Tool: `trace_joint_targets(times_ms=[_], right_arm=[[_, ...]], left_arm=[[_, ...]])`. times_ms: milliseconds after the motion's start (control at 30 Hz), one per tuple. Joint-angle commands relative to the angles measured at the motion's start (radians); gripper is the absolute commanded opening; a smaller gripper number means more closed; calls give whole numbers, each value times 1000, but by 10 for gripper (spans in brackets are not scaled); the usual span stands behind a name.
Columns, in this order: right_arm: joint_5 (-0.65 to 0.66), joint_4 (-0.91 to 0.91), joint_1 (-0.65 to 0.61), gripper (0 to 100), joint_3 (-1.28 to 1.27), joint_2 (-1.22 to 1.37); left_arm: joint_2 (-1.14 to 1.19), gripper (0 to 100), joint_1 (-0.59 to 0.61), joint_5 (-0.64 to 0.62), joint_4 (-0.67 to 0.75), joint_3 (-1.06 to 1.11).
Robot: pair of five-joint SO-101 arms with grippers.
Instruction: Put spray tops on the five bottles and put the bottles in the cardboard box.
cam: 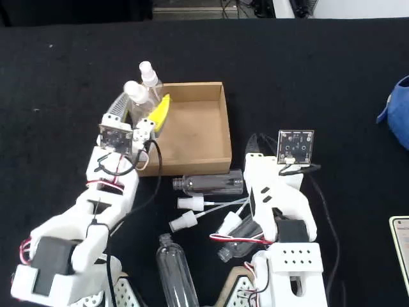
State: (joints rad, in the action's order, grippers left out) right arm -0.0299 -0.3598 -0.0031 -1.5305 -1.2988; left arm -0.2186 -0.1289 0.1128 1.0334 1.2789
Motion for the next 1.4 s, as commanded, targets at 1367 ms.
trace_joint_targets(times_ms=[1367], right_arm=[[8, 32, 17, 11, 10, -28]], left_arm=[[589, 33, 48, 0, 400, -214]])
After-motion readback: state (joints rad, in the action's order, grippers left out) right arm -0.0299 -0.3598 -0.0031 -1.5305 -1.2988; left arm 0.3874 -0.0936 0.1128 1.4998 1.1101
